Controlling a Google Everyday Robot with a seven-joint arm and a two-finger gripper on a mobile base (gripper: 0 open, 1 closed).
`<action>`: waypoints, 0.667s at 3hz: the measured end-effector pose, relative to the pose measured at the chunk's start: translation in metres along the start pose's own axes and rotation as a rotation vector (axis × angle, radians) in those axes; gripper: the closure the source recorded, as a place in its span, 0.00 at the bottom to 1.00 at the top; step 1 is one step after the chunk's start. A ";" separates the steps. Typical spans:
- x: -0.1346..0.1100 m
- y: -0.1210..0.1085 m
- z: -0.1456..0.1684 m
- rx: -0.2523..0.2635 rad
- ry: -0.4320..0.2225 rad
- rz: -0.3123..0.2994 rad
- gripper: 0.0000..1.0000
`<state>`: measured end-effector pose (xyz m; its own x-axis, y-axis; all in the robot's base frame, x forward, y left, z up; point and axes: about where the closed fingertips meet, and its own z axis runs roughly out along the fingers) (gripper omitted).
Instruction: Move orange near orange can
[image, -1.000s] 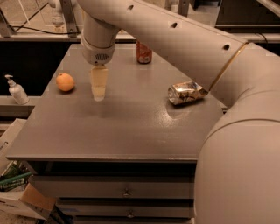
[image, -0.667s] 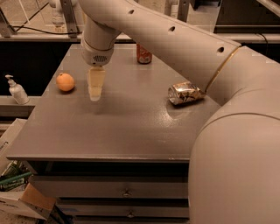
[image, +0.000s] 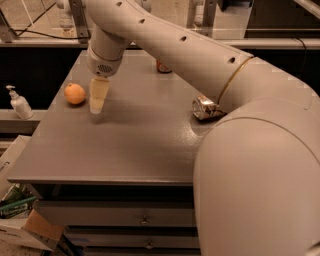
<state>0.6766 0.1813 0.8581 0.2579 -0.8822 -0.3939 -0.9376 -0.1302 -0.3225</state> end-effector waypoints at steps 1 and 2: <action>-0.009 -0.006 0.012 -0.022 -0.027 0.067 0.00; -0.014 -0.007 0.025 -0.046 -0.069 0.121 0.00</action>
Offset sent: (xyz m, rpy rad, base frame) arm 0.0126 0.0341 -0.0178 0.1437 0.1590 -0.0976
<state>0.6852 0.2055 0.8444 0.1563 -0.8598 -0.4861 -0.9721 -0.0466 -0.2300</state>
